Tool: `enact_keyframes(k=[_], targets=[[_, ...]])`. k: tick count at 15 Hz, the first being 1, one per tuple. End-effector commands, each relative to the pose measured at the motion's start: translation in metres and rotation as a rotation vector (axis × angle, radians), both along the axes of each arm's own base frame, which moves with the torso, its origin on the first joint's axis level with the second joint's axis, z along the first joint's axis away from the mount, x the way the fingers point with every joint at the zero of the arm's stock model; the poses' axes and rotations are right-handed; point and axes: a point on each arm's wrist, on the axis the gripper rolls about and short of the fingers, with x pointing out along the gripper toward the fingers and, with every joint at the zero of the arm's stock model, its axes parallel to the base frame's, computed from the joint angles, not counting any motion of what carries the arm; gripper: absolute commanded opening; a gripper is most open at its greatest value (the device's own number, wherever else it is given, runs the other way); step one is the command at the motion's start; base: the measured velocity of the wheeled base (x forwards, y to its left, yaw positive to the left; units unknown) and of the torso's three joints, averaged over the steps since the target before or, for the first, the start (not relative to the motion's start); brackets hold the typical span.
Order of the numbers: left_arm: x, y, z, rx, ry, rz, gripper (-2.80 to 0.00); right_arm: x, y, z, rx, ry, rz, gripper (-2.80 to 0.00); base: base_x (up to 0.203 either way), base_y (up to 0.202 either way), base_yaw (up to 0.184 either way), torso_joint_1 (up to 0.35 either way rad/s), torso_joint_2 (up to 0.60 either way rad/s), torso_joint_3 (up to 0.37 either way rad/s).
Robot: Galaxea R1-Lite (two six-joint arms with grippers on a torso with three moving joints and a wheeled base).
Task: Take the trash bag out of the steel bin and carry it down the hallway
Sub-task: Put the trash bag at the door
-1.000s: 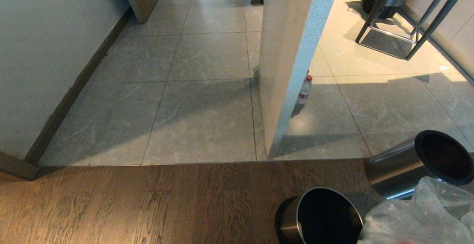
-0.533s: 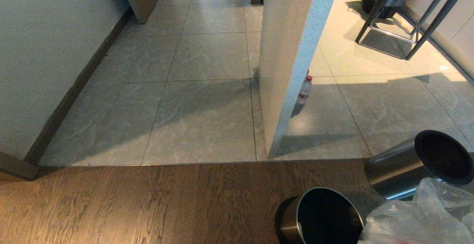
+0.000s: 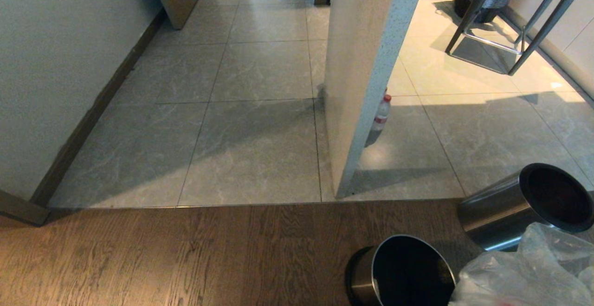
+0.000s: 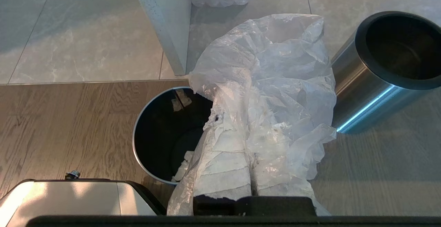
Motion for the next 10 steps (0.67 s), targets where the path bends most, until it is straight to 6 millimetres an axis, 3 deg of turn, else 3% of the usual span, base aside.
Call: enact_keyframes(k=[1, 10], targets=[[0.0000, 0.0000, 0.0000, 0.000, 0.000, 0.000, -2.80, 0.0004, 0.0000, -0.0003, 0.000, 0.004, 0.001, -2.80, 0.000, 0.000, 0.000, 0.000, 0.00, 0.000], [-0.0001, 0.0000, 0.0000, 0.032, 0.003, -0.002, -2.80, 0.0004, 0.0000, -0.0003, 0.000, 0.004, 0.001, -2.80, 0.000, 0.000, 0.000, 0.000, 0.00, 0.000]])
